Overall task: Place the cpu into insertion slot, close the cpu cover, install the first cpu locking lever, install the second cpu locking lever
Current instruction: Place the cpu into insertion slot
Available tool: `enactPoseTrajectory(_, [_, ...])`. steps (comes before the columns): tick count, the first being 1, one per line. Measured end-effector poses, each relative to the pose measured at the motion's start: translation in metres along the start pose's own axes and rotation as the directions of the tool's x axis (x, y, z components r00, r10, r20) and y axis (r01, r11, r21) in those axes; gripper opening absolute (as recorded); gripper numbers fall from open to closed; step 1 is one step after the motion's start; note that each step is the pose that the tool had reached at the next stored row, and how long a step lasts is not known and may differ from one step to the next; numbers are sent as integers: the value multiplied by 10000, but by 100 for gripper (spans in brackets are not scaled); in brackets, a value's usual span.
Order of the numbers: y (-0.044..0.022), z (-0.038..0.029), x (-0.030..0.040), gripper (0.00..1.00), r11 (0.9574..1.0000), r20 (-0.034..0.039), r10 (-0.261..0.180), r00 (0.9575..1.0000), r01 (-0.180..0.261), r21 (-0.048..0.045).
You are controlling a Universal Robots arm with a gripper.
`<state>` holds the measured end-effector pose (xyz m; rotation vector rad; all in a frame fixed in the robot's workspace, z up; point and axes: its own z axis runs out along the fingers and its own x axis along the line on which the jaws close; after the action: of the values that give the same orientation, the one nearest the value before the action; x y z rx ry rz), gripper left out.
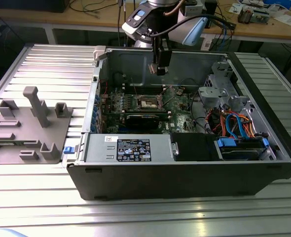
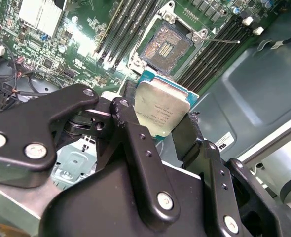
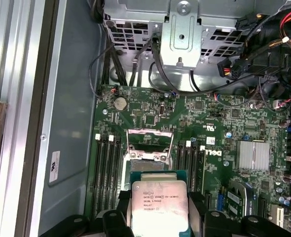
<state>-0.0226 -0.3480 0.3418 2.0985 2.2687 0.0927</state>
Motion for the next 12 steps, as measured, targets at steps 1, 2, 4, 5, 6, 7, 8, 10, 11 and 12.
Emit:
enactPoseTrajectory(1, [0, 0, 0, 54, 10000, 4, 48, 10000, -48, 0])
enactPoseTrajectory(2, [0, 0, 0, 54, 9999, 9, 111, 9999, -111, 0])
enactPoseTrajectory(4, [0, 0, 0, 54, 9998, 17, 216, 9998, -216, -1])
enactPoseTrajectory(5, [0, 0, 0, 54, 9997, 20, 248, 9997, -248, -1])
enactPoseTrajectory(6, [0, 0, 0, 54, 9996, 22, 284, 9996, -284, -1])
enactPoseTrajectory(7, [0, 0, 0, 54, 9994, 27, 338, 9994, -338, -2])
enactPoseTrajectory(8, [0, 0, 0, 54, 9993, 29, 370, 9993, -370, -2])
enactPoseTrajectory(10, [0, 0, 0, 54, 9990, 35, 448, 9990, -448, -2])
enactPoseTrajectory(11, [0, 0, 0, 54, 9987, 39, 500, 9987, -500, -3])
enactPoseTrajectory(12, [0, 0, 0, 54, 9986, 42, 531, 9986, -531, -3])
